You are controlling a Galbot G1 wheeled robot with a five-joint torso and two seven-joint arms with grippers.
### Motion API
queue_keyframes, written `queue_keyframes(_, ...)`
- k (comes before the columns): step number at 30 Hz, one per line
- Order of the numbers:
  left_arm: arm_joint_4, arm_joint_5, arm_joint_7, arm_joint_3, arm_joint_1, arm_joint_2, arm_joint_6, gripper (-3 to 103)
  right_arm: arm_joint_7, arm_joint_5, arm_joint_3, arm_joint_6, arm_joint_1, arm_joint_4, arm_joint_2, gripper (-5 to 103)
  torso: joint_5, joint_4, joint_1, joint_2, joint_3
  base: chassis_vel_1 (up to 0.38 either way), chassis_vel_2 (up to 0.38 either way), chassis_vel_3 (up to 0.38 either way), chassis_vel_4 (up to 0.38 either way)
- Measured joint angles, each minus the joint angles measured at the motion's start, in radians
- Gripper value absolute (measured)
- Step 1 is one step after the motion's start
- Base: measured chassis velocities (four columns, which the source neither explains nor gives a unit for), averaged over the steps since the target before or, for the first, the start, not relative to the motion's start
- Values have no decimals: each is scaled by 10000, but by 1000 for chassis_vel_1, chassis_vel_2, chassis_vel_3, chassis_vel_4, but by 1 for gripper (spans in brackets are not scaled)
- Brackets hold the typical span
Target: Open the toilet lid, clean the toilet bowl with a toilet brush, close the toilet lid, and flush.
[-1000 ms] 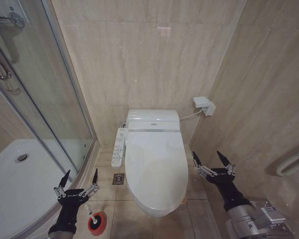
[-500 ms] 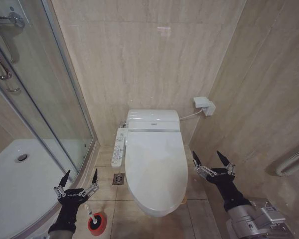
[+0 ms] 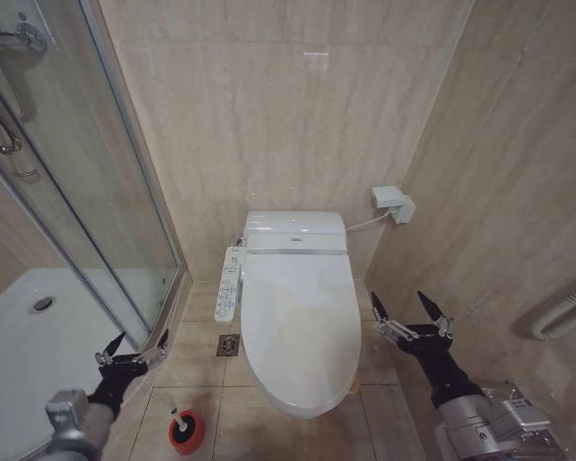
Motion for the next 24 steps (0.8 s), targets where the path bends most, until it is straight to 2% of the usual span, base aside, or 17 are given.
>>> queue_keyframes(2,183,-295,171,-221,-210,87,383,100,0,0,0,0,0,1,1,100,1,-3,1,0,0,0,0,0,0)
queue_keyframes(10,82,-389,270,-333,-218,114,456,100,0,0,0,1,0,1,0,100,0,-1,0,0,0,0,0,0,0)
queue_keyframes(12,-226,-391,338,-400,-138,126,373,100,0,0,-1,0,0,1,0,100,-3,-1,1,0,0,0,0,0,0)
queue_keyframes(14,-1220,-387,549,-627,89,168,-20,100,-1,0,0,1,0,1,0,100,16,-1,0,0,-1,0,0,0,0)
queue_keyframes(15,-1354,-380,586,-672,154,174,-101,100,0,0,0,0,0,0,0,100,17,-2,-1,0,-1,0,0,0,0)
queue_keyframes(16,-1354,-380,586,-672,154,174,-101,100,0,0,0,0,0,0,0,100,17,-2,-1,0,-1,0,0,0,0)
queue_keyframes(17,-1401,-369,604,-694,210,175,-140,100,0,0,0,1,0,0,0,100,-1,1,0,0,-1,0,0,0,0)
queue_keyframes(21,-1435,-332,607,-727,285,191,-185,100,0,0,0,1,0,0,0,100,5,1,-1,0,-1,0,0,0,0)
queue_keyframes(24,-1145,-187,604,-706,310,226,-600,100,0,0,0,1,0,1,0,100,3,0,0,0,-1,0,0,0,0)
